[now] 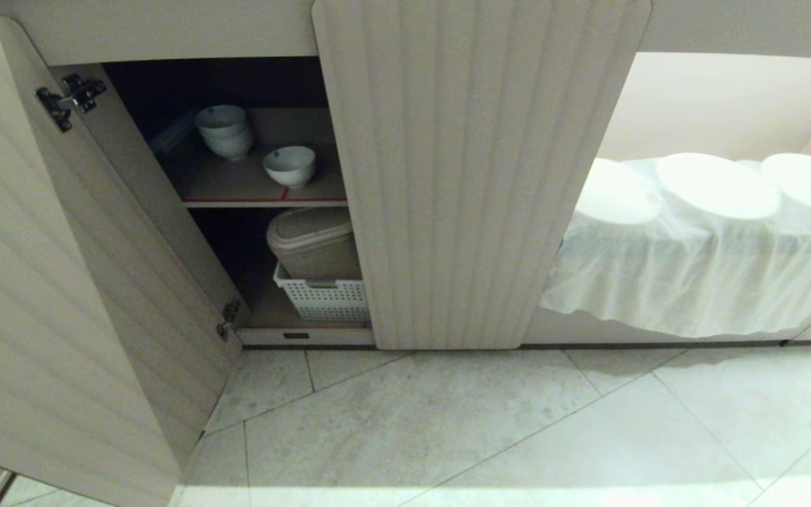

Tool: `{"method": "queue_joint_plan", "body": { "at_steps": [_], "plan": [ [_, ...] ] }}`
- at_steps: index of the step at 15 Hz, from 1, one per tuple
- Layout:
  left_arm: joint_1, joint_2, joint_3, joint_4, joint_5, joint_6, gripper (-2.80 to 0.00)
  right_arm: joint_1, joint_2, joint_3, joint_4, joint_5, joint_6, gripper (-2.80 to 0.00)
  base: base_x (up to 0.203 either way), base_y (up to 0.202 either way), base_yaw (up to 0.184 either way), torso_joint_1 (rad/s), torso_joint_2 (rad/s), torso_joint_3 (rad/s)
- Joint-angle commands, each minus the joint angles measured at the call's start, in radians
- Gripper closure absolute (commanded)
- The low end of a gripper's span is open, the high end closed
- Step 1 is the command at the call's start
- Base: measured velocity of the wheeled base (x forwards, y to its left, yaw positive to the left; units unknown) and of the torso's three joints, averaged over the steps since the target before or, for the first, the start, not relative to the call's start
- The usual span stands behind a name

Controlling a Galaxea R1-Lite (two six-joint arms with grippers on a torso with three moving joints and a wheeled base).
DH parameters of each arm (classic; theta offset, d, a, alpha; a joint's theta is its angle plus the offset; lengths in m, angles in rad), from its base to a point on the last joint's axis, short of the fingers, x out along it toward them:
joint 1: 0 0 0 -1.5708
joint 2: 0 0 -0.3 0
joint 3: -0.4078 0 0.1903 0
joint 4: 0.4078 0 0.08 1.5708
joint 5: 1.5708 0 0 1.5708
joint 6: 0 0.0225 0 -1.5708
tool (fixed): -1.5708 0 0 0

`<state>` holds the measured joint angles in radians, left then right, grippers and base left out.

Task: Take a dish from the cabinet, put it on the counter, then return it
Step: Close the cabinet door

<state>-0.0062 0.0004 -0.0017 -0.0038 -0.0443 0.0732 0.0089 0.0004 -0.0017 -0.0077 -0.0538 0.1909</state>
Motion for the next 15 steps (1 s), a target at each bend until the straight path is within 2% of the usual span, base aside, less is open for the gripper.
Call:
{"method": "queue_joint_plan", "body": {
  "at_steps": [1, 11, 15],
  "plan": [
    [0.000, 0.000, 0.000, -0.001, 0.000, 0.000, 0.00, 0.000, 0.000, 0.000, 0.000, -0.001, 0.001, 0.00, 0.000, 0.000, 0.000, 0.000, 0.00, 0.000],
    [0.000, 0.000, 0.000, 0.001, 0.000, 0.000, 0.00, 0.000, 0.000, 0.000, 0.000, 0.000, 0.001, 0.00, 0.000, 0.000, 0.000, 0.000, 0.00, 0.000],
    [0.000, 0.001, 0.000, 0.001, 0.000, 0.000, 0.00, 0.000, 0.000, 0.000, -0.002, 0.000, 0.001, 0.00, 0.003, 0.149, -0.001, 0.003, 0.00, 0.003]
  ]
}}
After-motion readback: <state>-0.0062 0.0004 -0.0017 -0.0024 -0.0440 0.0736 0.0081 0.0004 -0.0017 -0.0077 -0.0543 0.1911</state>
